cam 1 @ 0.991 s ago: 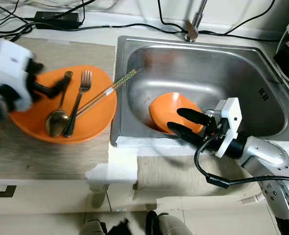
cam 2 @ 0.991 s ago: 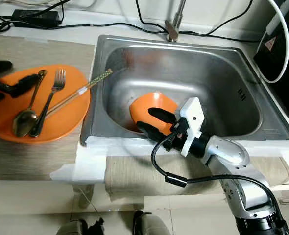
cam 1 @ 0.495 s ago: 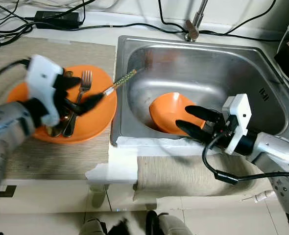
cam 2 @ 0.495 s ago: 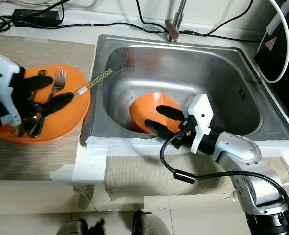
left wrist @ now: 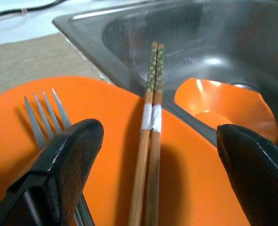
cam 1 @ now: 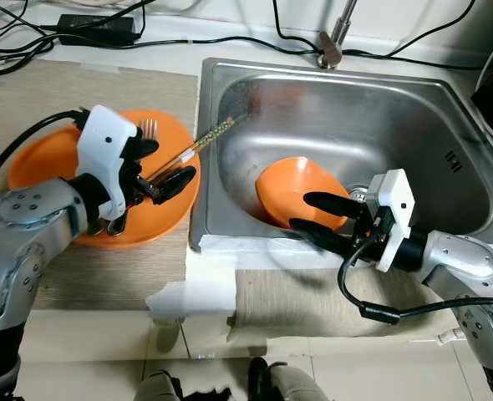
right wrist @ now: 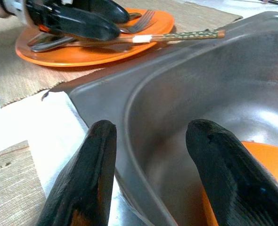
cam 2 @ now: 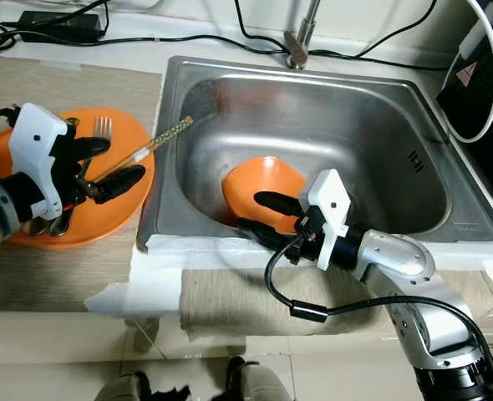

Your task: Kitchen organization

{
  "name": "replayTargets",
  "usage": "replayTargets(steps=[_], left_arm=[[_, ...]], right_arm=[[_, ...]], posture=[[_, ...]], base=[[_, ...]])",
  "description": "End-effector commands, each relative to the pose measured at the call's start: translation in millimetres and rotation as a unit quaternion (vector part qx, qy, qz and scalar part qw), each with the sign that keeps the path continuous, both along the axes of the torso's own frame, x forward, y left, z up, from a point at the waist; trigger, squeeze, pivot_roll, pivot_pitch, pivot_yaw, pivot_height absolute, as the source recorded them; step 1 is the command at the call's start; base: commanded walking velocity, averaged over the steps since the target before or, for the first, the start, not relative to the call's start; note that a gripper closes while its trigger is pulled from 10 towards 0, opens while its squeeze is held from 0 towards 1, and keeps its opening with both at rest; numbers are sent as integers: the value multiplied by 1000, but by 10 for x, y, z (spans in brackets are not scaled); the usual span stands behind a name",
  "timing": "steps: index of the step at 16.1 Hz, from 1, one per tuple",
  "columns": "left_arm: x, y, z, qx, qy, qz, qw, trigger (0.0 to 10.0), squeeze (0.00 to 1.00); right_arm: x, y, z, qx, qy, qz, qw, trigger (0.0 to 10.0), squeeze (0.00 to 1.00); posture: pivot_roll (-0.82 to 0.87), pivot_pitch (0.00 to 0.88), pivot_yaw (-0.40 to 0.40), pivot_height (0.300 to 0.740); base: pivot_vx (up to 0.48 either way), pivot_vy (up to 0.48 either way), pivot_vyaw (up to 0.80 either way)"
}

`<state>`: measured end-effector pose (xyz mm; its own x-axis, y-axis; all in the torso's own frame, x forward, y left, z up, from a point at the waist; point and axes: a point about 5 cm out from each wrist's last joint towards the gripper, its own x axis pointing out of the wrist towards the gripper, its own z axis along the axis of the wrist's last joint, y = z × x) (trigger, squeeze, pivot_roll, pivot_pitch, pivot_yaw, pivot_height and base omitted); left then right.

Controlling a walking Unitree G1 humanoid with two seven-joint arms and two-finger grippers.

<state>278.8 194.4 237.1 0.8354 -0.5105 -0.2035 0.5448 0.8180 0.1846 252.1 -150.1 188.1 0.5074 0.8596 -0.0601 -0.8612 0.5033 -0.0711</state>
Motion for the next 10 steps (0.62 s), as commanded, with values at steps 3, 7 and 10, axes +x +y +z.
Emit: replayTargets(steps=[3,7,10], left_arm=[[55,16,-91,34,13,11,999,10000,0],[98,65,-173,45,29,19,998,10000,0],[107,83,-187,49,44,2,998,10000,0]], right_arm=[[-74,-23,-1,-1,6,7,1000,10000,0],[-105,-39,-14,-6,7,7,1000,10000,0],[-98,-46,-9,-12,6,10,1000,10000,0]], posture=[[-146,194,-90,740],[-153,188,-81,740],[-150,188,-79,740]], base=[[0,0,0],[0,0,0],[0,0,0]])
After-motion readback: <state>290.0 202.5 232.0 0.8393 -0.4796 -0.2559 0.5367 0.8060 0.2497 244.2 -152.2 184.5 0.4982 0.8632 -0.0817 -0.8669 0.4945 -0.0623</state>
